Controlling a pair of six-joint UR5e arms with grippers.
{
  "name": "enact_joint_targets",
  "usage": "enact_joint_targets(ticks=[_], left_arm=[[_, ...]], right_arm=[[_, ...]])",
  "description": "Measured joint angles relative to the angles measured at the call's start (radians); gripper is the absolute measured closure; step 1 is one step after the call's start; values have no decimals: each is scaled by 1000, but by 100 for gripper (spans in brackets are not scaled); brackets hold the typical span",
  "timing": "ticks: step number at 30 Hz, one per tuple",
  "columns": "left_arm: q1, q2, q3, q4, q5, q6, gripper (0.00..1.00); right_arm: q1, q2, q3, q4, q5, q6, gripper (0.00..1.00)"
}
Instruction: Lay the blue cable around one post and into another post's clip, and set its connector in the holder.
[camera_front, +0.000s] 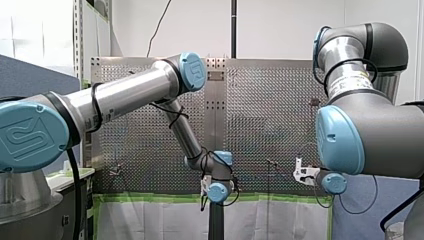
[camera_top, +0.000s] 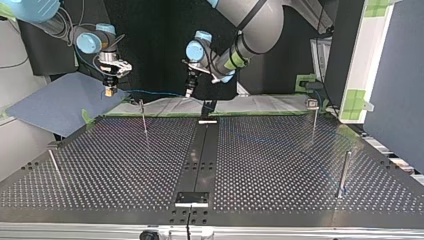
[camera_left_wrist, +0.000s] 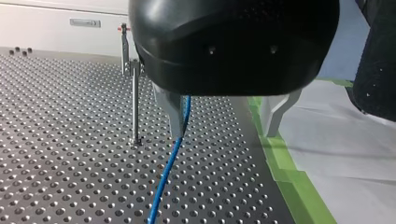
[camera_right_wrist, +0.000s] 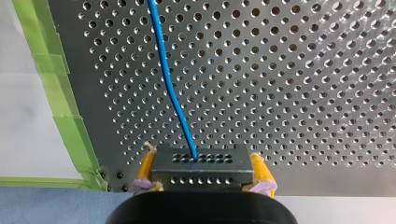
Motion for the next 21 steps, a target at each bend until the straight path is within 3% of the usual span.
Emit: enact_joint_targets(ticks=[8,21], left_arm=[[-4,0,0,5,-19,22,19],[-5,0,13,16,-8,50,19]], right_arm=[[1,0,0,0,0,0,100],[2,0,0,0,-2,0,100]])
